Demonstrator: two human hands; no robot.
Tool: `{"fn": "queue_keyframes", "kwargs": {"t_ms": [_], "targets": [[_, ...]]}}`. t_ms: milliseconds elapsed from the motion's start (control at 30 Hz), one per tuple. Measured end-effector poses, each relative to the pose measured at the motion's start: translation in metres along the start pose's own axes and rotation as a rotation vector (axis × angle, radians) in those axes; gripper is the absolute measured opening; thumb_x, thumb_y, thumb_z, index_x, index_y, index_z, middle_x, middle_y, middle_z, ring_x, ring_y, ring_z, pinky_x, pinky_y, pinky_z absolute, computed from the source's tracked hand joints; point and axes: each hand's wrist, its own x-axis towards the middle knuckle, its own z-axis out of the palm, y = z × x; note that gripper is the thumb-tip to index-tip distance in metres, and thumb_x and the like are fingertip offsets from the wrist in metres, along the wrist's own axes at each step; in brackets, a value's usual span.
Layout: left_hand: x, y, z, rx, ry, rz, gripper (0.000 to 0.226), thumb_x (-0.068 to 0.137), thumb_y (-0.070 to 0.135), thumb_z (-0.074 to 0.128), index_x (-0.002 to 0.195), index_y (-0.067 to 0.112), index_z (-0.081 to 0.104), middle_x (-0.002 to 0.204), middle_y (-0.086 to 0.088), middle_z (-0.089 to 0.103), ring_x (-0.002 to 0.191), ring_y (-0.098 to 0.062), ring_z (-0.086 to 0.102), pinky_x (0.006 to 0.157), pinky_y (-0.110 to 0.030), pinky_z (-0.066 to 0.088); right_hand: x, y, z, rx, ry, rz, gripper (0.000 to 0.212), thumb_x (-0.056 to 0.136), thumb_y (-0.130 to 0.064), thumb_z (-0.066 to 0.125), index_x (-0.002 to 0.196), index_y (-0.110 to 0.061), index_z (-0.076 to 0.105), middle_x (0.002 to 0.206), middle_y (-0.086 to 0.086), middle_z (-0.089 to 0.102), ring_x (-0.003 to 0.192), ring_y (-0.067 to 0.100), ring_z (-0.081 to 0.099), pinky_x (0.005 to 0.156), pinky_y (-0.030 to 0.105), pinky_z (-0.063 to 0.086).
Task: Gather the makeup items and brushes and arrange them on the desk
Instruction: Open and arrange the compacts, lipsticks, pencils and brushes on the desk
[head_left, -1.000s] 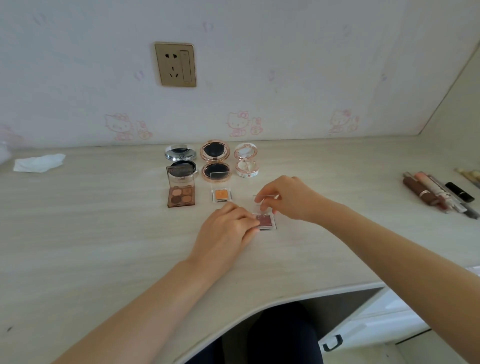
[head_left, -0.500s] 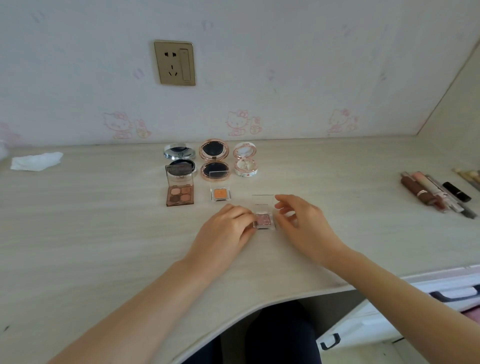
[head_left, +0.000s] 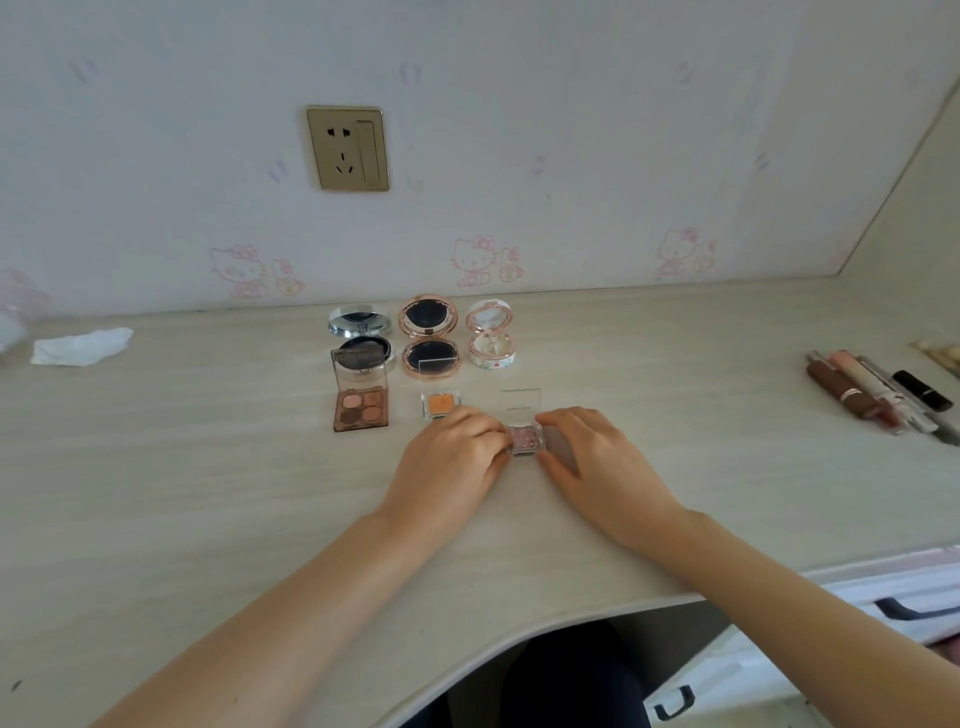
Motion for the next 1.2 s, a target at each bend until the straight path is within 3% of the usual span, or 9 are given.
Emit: {"fn": "queue_keyframes", "kwargs": {"t_ms": [200, 467, 667, 967, 1200], "targets": [[0.020, -0.013, 0.008, 0.080, -0.007, -0.018, 0.016, 0.089, 0.019, 0.064, 0.096, 0.010, 0.074, 0.097, 0.003, 0.072, 0.104, -0.021, 0.059, 0.087, -0.037, 0.049, 0.026, 0.007, 0.007, -0.007, 0.007, 0.031, 0.033, 0.094, -0.021, 0.054, 0.125, -0.010, 0.057, 0.123, 0.005, 0.059, 0.118, 0.024, 0.050, 0.094, 0.030, 0.041], [0.027, -0.023, 0.012, 0.124, 0.061, -0.049, 0.008, 0.073, 0.013, 0.080, 0.078, 0.010, 0.075, 0.079, 0.004, 0.072, 0.089, -0.023, 0.066, 0.079, -0.031, 0.053, 0.045, 0.007, 0.012, 0.009, 0.003, 0.051, 0.028, 0.094, -0.022, 0.053, 0.119, -0.011, 0.060, 0.118, 0.006, 0.061, 0.112, 0.025, 0.052, 0.090, 0.034, 0.044], [0.026, -0.028, 0.019, 0.089, 0.060, -0.148, 0.010, 0.081, 0.015, 0.072, 0.089, 0.010, 0.075, 0.091, 0.002, 0.074, 0.105, -0.025, 0.062, 0.090, -0.034, 0.049, 0.047, 0.006, 0.015, 0.007, 0.025, 0.043, 0.025, 0.094, -0.021, 0.054, 0.115, -0.010, 0.062, 0.114, 0.006, 0.061, 0.108, 0.025, 0.054, 0.083, 0.028, 0.041], [0.026, -0.027, 0.019, 0.078, 0.076, -0.133, 0.009, 0.076, 0.012, 0.077, 0.085, 0.010, 0.076, 0.086, 0.004, 0.074, 0.098, -0.023, 0.064, 0.084, -0.031, 0.051, 0.046, 0.005, 0.017, -0.029, 0.036, 0.034, 0.026, 0.095, -0.021, 0.050, 0.116, -0.010, 0.061, 0.115, 0.005, 0.060, 0.109, 0.023, 0.053, 0.083, 0.027, 0.040], [0.025, -0.028, 0.017, 0.067, 0.073, -0.164, 0.012, 0.080, 0.020, 0.071, 0.090, 0.014, 0.075, 0.093, 0.008, 0.072, 0.102, -0.019, 0.059, 0.083, -0.033, 0.051, 0.045, 0.004, 0.014, -0.015, 0.007, 0.048, 0.032, 0.096, -0.024, 0.048, 0.126, -0.012, 0.054, 0.122, 0.004, 0.057, 0.114, 0.023, 0.051, 0.088, 0.031, 0.043]]}}
